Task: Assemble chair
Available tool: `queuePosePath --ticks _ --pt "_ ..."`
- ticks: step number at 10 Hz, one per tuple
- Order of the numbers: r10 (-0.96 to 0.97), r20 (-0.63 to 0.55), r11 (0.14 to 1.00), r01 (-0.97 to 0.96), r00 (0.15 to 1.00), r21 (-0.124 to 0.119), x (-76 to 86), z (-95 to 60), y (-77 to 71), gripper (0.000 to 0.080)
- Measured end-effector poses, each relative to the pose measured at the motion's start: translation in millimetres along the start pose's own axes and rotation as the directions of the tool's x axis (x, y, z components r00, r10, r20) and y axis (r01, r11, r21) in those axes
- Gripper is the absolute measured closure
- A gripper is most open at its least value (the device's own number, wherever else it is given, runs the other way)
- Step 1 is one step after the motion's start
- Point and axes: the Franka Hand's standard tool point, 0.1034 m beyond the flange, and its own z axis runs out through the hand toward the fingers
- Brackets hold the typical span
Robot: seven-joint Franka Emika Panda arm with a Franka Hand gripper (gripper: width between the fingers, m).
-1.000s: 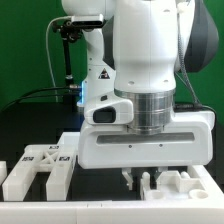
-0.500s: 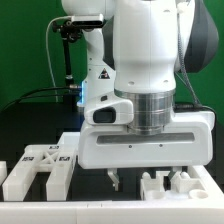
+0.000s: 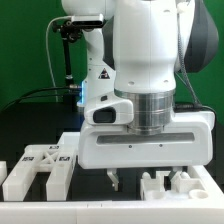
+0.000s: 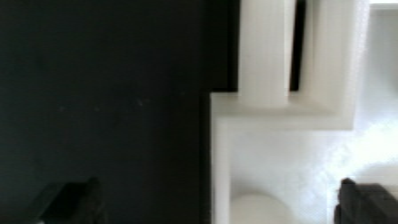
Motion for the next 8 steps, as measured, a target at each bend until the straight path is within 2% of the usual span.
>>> queuePosePath --ticks 1,2,3,4,5,8 --pt "-0.027 0.003 1.0 0.027 1.0 0.004 -5.4 -14.7 3.4 0.0151" --pt "-0.043 0.005 0.999 0.043 0.999 0.006 -17.4 -27.9 6.2 0.0151" --pt "-0.049 0.042 0.999 0.049 0.998 0.011 -33.2 -36.1 3.2 0.0151" --pt "-0.047 0.051 0.999 0.047 0.998 0.012 -39.6 -43.9 -2.0 0.0151" --pt "-0.045 0.125 0.999 0.044 0.991 0.015 -52.4 -50.3 -9.5 0.0151" --pt "-0.048 0.352 0.999 0.043 0.935 0.025 -54.3 -45.0 -8.4 0.0151"
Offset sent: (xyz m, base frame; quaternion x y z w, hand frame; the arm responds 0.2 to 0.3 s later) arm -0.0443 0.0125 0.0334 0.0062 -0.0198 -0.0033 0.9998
